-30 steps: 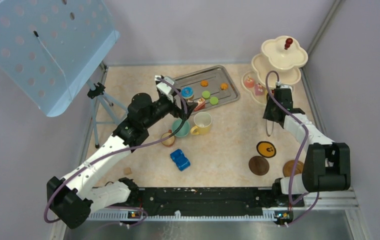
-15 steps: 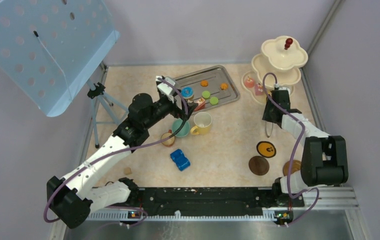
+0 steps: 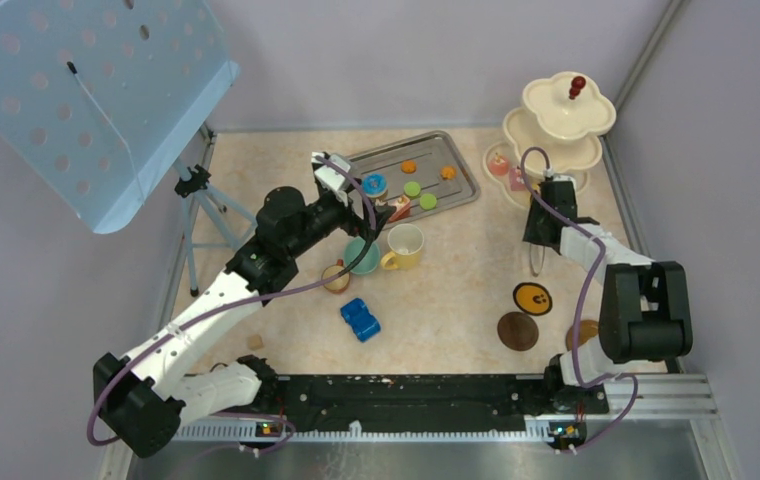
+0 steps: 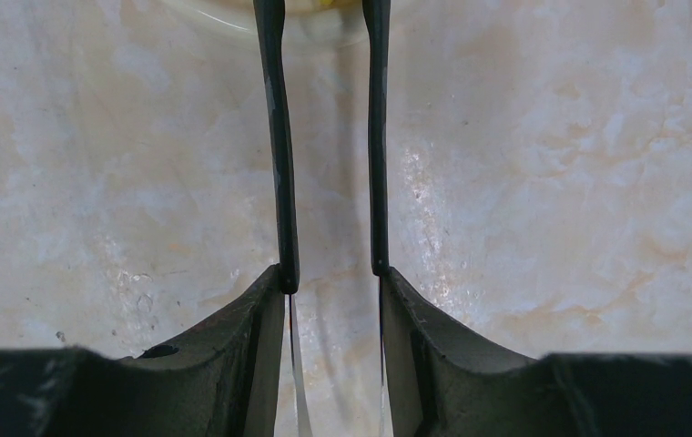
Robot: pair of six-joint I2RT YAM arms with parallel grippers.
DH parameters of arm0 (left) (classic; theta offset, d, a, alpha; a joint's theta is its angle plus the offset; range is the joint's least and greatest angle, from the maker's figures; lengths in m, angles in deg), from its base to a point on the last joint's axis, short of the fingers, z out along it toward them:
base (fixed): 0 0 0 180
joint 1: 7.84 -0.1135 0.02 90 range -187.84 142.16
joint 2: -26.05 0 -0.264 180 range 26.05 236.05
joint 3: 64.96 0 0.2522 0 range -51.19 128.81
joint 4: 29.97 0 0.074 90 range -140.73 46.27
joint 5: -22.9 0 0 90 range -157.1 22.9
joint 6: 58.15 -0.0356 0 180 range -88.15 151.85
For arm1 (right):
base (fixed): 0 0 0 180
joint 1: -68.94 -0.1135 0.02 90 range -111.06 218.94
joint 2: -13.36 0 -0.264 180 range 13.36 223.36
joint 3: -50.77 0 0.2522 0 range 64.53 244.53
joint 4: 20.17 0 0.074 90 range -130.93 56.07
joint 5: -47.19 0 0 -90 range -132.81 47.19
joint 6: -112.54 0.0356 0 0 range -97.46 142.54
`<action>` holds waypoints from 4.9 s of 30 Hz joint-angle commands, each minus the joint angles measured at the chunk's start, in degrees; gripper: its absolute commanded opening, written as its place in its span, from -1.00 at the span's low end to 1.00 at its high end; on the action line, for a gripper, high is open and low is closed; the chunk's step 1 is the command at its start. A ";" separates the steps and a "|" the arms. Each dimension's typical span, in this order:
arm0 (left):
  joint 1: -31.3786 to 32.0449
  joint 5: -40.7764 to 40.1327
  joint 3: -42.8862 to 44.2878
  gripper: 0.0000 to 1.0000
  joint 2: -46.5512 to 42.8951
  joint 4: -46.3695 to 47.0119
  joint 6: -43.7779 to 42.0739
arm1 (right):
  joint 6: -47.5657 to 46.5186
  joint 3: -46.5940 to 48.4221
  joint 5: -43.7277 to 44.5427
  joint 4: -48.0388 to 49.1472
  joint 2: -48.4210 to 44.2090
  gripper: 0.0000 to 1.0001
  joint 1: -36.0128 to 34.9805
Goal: Serve the afternoon tea
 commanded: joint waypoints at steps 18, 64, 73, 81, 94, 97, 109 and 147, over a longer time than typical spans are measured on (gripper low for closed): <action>0.11 0.26 1.03 0.97 -1.38 1.93 0.22 | 1.63 1.87 2.63 -5.26 -5.25 0.04 -3.25; 0.12 -5.36 -0.32 0.97 -5.01 2.72 -1.06 | -34.08 52.87 -27.65 -34.99 27.04 0.07 -24.67; 0.07 -8.38 -1.22 0.97 -6.62 3.54 -1.23 | -33.63 55.94 -21.23 -37.21 30.86 0.13 -25.77; 0.08 -8.19 -1.20 0.98 -6.35 3.54 -1.14 | -34.27 56.91 -19.53 -37.98 33.36 0.16 -26.79; -0.06 -7.65 -1.18 0.98 -6.18 3.55 -0.98 | -36.79 56.45 -18.79 -37.88 33.88 0.18 -28.46; -0.07 -7.43 -1.08 0.98 -6.09 3.54 -0.88 | -36.92 55.14 -18.85 -37.98 33.60 0.19 -28.61; -0.06 -6.80 -1.01 0.98 -5.43 3.44 -0.53 | -36.77 51.94 -18.30 -35.54 32.04 0.24 -28.68; -0.14 -4.46 -0.88 0.97 -2.60 3.37 0.52 | -16.38 17.61 -25.19 -3.88 8.59 0.49 -24.79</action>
